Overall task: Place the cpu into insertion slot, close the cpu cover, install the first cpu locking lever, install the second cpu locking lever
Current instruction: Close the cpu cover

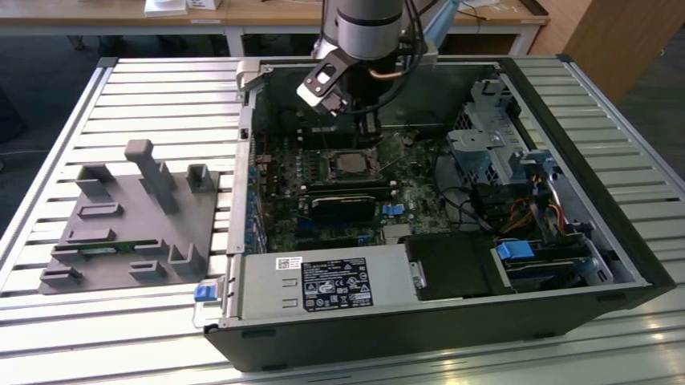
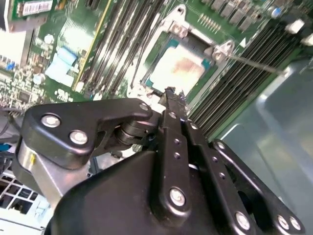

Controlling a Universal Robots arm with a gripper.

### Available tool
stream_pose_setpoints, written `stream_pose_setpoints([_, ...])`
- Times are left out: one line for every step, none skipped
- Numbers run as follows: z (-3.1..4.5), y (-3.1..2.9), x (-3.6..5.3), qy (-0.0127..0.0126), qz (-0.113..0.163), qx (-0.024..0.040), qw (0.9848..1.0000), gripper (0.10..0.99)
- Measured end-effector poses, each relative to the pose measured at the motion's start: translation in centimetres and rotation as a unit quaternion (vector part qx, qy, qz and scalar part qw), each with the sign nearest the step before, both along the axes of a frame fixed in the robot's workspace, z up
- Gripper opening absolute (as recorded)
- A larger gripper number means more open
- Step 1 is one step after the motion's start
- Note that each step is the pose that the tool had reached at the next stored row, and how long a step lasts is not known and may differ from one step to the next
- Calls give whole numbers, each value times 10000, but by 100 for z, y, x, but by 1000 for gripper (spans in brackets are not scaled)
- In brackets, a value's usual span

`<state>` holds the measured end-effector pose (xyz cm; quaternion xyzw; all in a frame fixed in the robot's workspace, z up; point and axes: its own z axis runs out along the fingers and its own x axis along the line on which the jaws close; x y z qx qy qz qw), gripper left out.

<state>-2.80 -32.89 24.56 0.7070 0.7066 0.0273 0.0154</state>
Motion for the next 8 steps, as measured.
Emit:
stream_pose_setpoints([0, 0, 35, 1, 0, 0, 10000, 106])
stream_pose_setpoints([1, -1, 63, 2, 0, 4, 10000, 106])
stream_pose_setpoints([0, -1, 79, 1, 0, 8, 10000, 106])
stream_pose_setpoints([6, -1, 86, 2, 0, 7, 10000, 106])
stream_pose_setpoints([20, 0, 90, 2, 0, 8, 10000, 106])
stream_pose_setpoints([44, 0, 92, 2, 0, 8, 10000, 106])
stream_pose_setpoints([64, 0, 95, 2, 0, 8, 10000, 106])
stream_pose_setpoints([73, 0, 102, 2, 0, 8, 10000, 106])
